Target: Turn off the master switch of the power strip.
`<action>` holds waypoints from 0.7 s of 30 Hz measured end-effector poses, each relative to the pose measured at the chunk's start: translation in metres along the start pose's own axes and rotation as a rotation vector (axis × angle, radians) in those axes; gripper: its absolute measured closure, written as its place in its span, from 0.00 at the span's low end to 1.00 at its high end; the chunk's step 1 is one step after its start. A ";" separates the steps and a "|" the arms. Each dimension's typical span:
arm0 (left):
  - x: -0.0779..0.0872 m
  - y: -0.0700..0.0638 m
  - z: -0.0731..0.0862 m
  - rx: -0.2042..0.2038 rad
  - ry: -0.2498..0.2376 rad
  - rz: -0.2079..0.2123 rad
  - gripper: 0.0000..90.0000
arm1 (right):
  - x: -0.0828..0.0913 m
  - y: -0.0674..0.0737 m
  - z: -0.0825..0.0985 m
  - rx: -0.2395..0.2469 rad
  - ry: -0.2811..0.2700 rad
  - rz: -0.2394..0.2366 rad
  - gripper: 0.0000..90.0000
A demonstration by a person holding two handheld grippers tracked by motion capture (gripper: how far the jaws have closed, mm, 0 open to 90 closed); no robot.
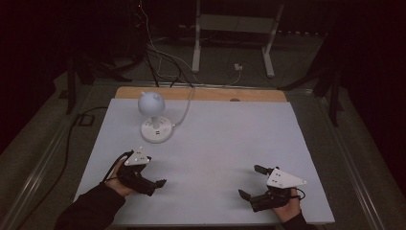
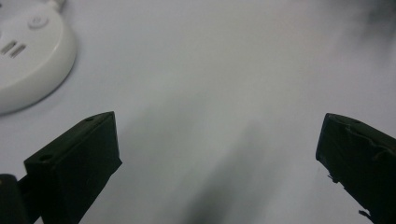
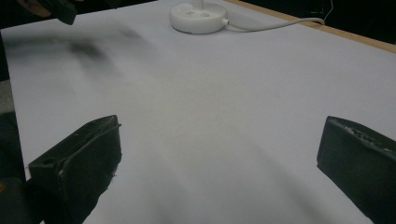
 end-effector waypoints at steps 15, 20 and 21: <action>0.016 0.004 0.040 0.044 -0.035 -0.008 0.00 | -0.003 0.001 0.002 -0.006 0.013 -0.004 0.00; 0.020 0.005 0.052 0.041 -0.030 -0.013 0.00 | -0.003 0.001 0.002 -0.010 0.014 -0.005 0.00; 0.020 0.006 0.054 0.042 -0.032 -0.015 0.00 | -0.004 0.001 0.003 -0.010 0.016 -0.006 0.00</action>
Point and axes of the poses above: each handheld gripper's, and its own axes: x roughly backward along the jaws, z roughly out of its underside, y roughly to its left, the point moved 9 cm from there along -x, roughly forward along the jaws, and after that the axes turned 10 degrees about -z, right-handed, at the moved point
